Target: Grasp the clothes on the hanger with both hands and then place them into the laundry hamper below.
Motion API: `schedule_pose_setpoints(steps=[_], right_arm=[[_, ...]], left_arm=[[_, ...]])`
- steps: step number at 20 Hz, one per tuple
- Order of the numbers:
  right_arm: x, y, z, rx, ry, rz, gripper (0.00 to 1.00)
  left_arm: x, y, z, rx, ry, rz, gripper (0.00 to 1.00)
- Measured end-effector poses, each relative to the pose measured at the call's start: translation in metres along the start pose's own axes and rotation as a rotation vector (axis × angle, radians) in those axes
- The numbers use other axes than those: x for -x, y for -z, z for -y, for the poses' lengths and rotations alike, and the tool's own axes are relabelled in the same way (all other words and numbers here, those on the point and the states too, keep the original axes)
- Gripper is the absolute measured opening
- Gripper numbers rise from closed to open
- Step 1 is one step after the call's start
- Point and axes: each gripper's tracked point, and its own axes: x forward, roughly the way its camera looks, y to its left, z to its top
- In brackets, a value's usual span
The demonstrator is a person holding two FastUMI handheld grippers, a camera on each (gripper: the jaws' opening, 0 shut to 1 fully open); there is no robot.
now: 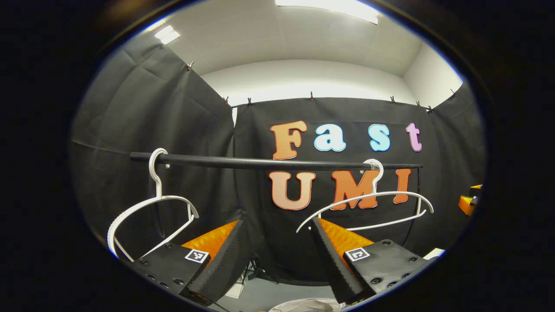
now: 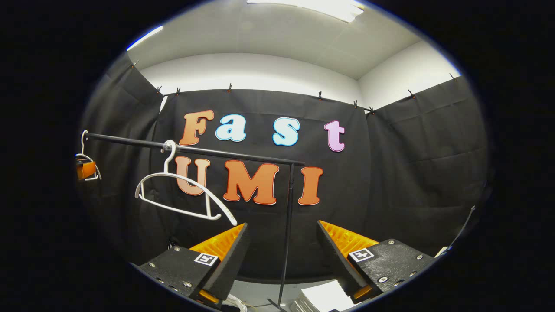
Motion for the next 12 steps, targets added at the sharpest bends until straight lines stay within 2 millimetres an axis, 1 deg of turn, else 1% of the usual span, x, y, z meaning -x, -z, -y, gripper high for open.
schedule_pose_setpoints(steps=[2, 3, 5, 6, 9, 10, 12], right_arm=[[0.006, -0.004, -0.011, -0.001, -0.007, 0.002, 0.94], [0.011, -0.006, -0.016, -0.004, -0.009, 0.003, 0.94], [0.019, -0.007, -0.024, -0.008, -0.014, 0.008, 0.94], [0.023, -0.009, -0.026, -0.004, -0.014, 0.010, 0.94], [0.031, -0.013, -0.032, 0.012, -0.002, 0.014, 0.93], [0.035, -0.015, -0.034, 0.013, 0.001, 0.015, 0.93], [0.040, -0.016, -0.037, 0.011, 0.010, 0.015, 0.93]], left_arm=[[0.002, 0.000, -0.005, 0.012, 0.006, -0.007, 0.98], [0.003, 0.001, -0.007, 0.021, 0.010, -0.019, 0.97], [0.004, 0.002, -0.008, 0.041, 0.026, -0.027, 0.98], [0.004, 0.002, -0.010, 0.044, 0.031, -0.025, 0.97], [0.003, 0.000, -0.017, 0.040, 0.026, -0.016, 0.98], [0.003, 0.000, -0.018, 0.042, 0.031, -0.013, 0.99], [0.003, -0.002, -0.021, 0.049, 0.043, -0.007, 0.98]])
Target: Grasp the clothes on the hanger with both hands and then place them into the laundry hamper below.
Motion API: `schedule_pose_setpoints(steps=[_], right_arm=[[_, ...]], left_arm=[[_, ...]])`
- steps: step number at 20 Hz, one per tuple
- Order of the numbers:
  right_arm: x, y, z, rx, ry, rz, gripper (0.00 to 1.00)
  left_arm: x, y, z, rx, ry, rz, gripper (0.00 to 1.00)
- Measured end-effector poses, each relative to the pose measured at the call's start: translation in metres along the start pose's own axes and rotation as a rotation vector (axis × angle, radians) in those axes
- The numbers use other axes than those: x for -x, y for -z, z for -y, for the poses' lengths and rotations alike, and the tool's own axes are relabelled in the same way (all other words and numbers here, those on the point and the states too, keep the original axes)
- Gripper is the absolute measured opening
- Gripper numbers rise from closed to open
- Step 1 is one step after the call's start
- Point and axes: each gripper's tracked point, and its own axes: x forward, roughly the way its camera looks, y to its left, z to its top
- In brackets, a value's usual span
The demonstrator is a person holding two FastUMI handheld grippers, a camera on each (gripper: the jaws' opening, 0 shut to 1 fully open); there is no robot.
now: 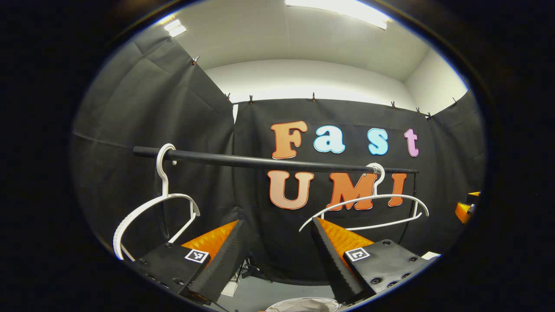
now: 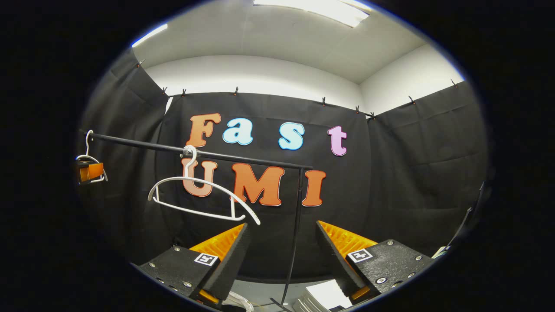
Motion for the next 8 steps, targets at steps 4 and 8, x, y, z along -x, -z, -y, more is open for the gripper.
schedule_pose_setpoints(steps=[4, 8], right_arm=[[0.012, 0.001, -0.007, -0.004, 0.008, -0.003, 0.93], [0.015, 0.002, -0.013, -0.003, -0.001, -0.007, 1.00]], left_arm=[[0.005, 0.002, -0.006, -0.001, 0.011, 0.004, 0.98], [0.007, 0.002, -0.010, 0.006, 0.002, -0.002, 0.98]])
